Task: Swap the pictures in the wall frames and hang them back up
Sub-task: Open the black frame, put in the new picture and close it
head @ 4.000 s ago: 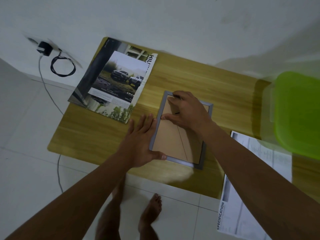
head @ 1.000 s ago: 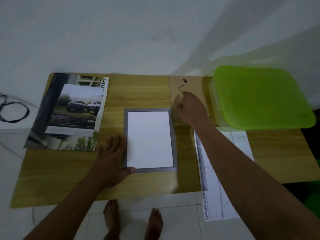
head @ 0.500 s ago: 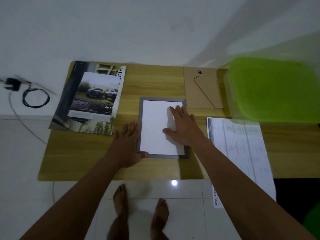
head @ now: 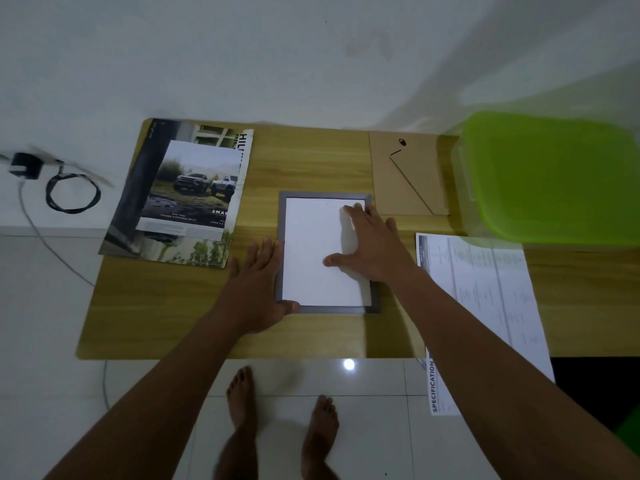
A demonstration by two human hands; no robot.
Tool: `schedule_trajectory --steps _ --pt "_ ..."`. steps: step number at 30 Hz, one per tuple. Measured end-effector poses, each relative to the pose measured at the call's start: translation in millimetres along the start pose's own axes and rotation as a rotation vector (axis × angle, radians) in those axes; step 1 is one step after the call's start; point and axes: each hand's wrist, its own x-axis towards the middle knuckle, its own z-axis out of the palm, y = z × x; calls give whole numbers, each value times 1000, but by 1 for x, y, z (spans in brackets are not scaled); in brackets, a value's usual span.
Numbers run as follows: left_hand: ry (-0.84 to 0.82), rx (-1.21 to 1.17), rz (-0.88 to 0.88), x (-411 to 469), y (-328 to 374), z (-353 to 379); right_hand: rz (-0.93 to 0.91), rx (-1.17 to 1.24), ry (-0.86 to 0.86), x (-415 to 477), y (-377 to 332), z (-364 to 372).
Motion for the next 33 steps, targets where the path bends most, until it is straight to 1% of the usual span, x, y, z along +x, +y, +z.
schedule_trajectory --steps 2,7,9,13,19,21,24,28,33 --pt "-2 -16 -4 0 0 0 -14 -5 4 0 1 -1" --pt "-1 -20 1 0 -1 0 -23 -113 -75 10 7 -6" --pt "-1 -10 3 0 -1 0 -27 -105 -80 10 7 -5" --pt "-1 -16 1 0 -1 1 -53 -61 -55 5 6 -4" --pt "-7 -26 -8 0 -1 0 -69 -46 51 7 5 -8" --pt "-8 -24 -8 -1 1 -1 -75 -89 10 4 7 -4" --pt "-6 -26 -7 -1 1 -1 -35 -104 -39 2 9 6" --pt "-4 -38 -10 -2 1 -2 -27 -67 -32 2 6 7" --pt "-15 -55 -20 -2 3 -3 -35 44 34 -5 -1 2"
